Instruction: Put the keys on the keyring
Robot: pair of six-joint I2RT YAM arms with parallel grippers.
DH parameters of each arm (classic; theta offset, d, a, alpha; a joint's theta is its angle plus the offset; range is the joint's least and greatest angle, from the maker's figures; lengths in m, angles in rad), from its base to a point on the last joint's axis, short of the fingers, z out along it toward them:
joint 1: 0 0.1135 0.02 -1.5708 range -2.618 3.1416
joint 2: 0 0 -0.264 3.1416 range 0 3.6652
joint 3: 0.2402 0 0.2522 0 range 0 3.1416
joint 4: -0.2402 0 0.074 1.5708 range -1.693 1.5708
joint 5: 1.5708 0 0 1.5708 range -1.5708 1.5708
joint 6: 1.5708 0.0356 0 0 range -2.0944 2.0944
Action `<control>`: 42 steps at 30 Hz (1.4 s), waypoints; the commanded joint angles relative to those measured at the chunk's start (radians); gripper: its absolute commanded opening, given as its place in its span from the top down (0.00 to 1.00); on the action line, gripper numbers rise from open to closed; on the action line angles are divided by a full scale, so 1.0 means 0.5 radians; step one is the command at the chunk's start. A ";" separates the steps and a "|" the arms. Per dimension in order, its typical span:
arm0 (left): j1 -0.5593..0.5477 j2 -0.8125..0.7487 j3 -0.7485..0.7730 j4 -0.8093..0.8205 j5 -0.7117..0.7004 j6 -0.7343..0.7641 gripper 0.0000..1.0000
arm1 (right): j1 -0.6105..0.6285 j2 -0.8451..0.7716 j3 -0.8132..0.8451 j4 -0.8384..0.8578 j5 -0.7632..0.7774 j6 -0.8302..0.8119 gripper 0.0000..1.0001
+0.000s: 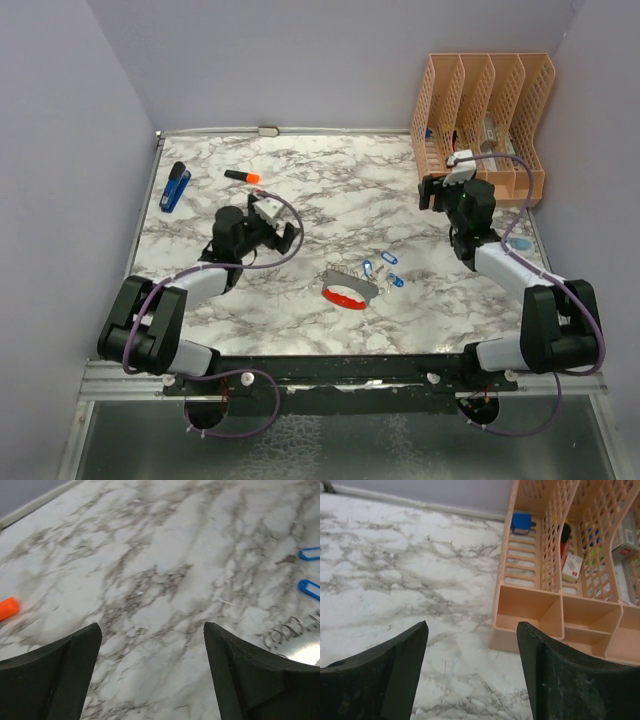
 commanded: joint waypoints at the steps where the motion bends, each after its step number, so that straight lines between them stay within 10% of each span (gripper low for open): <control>1: -0.273 0.138 0.165 -0.409 0.338 0.337 0.15 | 0.002 -0.126 0.109 -0.815 -0.326 0.080 0.32; 25: -0.689 0.403 0.625 -1.527 0.291 1.341 0.38 | 0.305 -0.374 0.111 -1.217 -0.503 0.285 0.43; 42: -0.695 0.422 0.618 -1.546 0.354 1.364 0.40 | 0.375 -0.373 0.092 -1.221 -0.486 0.302 0.44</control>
